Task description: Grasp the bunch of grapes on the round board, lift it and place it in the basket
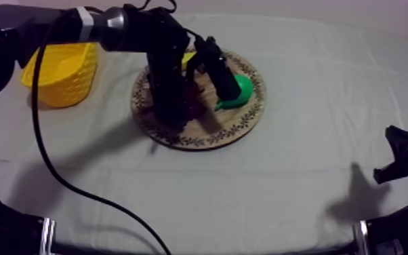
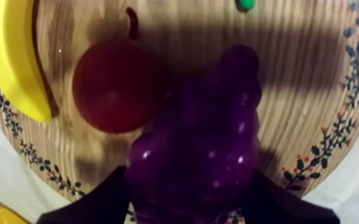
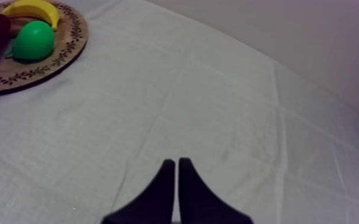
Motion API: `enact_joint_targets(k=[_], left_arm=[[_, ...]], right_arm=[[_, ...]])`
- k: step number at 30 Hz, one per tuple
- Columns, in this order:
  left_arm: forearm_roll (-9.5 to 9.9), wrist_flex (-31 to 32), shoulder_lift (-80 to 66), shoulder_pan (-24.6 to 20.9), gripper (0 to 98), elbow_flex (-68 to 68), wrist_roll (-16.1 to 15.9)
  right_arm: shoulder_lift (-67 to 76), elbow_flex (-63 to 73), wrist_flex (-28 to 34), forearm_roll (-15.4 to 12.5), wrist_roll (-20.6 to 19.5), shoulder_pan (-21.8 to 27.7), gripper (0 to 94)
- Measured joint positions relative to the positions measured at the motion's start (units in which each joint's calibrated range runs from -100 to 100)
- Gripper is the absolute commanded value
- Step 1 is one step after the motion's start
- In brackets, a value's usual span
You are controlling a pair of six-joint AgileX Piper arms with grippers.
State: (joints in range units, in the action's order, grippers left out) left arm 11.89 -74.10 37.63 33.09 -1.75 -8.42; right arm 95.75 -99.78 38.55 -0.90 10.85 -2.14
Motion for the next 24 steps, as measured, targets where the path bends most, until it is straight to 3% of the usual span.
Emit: enact_joint_targets(k=[10, 24], left_arm=[[-0.68, 0.53, -10.44, 0.22, 49.4, -6.24, 0.95], [-1.53, -10.37, -24.9, 0.21, 51.4, 2.1, 1.06]], right_arm=[[0.0, 0.0, 0.0, 0.0, 0.0, 0.0, 0.3], [0.0, 0.0, 0.0, 0.0, 0.0, 0.0, 0.3]])
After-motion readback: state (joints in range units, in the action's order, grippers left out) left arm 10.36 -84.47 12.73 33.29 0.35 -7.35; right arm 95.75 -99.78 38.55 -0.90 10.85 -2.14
